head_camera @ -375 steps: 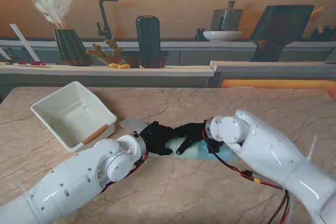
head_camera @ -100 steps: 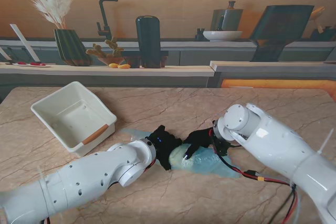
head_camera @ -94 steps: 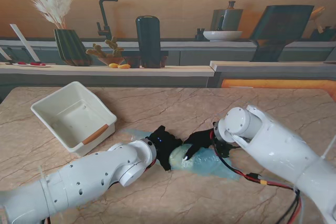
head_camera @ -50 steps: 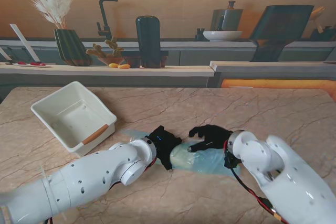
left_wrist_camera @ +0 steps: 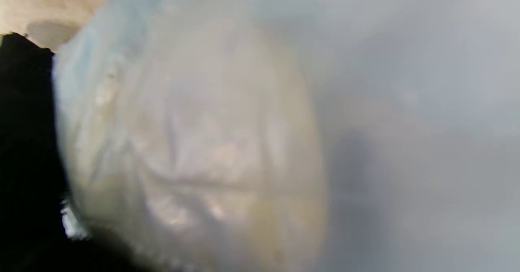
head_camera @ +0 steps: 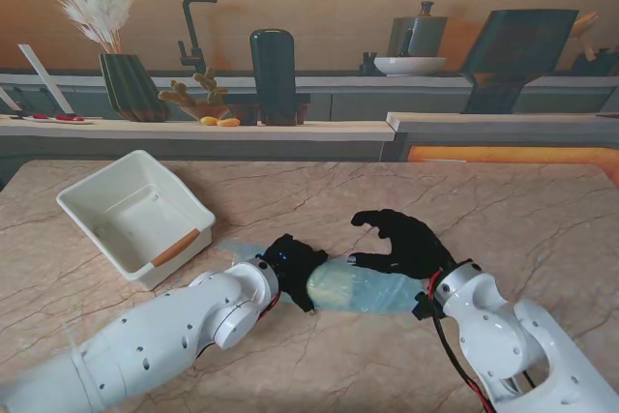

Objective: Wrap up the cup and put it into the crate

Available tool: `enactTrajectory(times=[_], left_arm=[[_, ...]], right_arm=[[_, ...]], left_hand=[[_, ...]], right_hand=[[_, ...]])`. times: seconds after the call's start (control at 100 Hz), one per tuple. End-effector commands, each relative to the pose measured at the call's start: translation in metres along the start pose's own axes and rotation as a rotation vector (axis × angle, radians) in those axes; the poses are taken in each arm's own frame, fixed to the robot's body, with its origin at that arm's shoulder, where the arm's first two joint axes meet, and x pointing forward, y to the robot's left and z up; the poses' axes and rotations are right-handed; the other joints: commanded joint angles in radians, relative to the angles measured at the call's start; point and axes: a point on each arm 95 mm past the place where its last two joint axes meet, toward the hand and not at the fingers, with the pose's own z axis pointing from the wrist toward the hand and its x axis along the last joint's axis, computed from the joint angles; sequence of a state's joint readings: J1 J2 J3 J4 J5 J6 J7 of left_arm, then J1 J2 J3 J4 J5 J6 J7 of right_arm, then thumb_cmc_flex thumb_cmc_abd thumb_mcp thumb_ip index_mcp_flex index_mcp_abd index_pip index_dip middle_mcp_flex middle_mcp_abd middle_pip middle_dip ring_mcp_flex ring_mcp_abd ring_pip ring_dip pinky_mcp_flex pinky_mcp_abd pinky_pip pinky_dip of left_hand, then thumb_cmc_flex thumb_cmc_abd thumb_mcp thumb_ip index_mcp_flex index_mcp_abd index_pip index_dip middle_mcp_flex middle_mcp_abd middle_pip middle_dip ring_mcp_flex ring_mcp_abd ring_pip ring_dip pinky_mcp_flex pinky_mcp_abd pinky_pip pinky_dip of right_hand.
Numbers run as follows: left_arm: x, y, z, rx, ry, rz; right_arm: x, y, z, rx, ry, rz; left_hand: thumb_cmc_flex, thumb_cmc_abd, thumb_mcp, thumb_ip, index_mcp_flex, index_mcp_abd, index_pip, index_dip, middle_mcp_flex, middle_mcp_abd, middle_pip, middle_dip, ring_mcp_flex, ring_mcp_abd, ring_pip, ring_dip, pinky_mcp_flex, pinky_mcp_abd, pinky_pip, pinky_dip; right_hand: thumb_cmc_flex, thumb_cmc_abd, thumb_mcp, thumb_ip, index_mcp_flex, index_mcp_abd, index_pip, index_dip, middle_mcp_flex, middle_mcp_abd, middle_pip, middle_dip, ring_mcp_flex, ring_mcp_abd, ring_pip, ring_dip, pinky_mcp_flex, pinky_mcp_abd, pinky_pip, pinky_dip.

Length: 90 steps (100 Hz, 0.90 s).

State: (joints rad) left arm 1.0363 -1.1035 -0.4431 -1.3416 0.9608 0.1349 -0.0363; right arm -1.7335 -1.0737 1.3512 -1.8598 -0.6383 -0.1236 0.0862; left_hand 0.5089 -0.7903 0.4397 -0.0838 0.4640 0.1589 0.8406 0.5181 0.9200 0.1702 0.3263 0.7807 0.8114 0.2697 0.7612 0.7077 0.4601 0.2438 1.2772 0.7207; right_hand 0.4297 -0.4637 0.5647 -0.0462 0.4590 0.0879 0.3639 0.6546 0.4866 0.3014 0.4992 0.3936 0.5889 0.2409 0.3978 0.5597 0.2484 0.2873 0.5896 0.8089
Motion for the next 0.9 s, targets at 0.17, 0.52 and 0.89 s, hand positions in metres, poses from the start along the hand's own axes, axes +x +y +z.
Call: enactTrajectory(times=[0.17,0.52,0.89], left_arm=[[0.002,0.007,-0.019,0.06,0.01,-0.023],[-0.011,-0.047,-0.035,0.23,0.04,0.029],[-0.072,-0.105,-0.075,0.266,-0.035,0.2]], right_arm=[[0.009,-0.001,-0.011,-0.047,0.014,0.023],[0.008,-0.002,-0.03,-0.161,0.007,0.0],[0.006,-0.001,-0.067,-0.386,-0.015,-0.134]], left_hand=[[0.471,0.219,0.414,-0.023,0.115,-0.226,0.252,0.064,0.131,-0.071,0.049,0.037,0.059,-0.024,0.125,0.102,0.039,-0.029,0.072,0.066],[0.474,0.224,0.408,-0.019,0.116,-0.24,0.246,0.086,0.127,-0.073,0.048,0.05,0.074,-0.037,0.119,0.173,0.058,-0.041,0.062,0.122],[0.476,0.239,0.39,-0.02,0.11,-0.244,0.232,0.08,0.123,-0.083,0.036,0.048,0.074,-0.055,0.112,0.177,0.058,-0.054,0.049,0.131]], right_hand=[[0.014,0.028,-0.021,0.035,0.042,-0.039,0.023,0.01,0.019,0.007,-0.002,-0.009,0.015,0.014,0.01,0.006,0.002,0.018,-0.012,0.026],[0.021,0.037,-0.028,0.036,0.075,-0.048,0.036,0.008,0.048,0.005,-0.005,-0.007,0.026,0.016,0.016,0.01,0.005,0.021,-0.016,0.03],[0.021,0.032,-0.03,0.038,0.082,-0.051,0.04,0.005,0.063,0.002,0.002,-0.001,0.039,0.014,0.027,0.016,0.014,0.022,-0.016,0.034]])
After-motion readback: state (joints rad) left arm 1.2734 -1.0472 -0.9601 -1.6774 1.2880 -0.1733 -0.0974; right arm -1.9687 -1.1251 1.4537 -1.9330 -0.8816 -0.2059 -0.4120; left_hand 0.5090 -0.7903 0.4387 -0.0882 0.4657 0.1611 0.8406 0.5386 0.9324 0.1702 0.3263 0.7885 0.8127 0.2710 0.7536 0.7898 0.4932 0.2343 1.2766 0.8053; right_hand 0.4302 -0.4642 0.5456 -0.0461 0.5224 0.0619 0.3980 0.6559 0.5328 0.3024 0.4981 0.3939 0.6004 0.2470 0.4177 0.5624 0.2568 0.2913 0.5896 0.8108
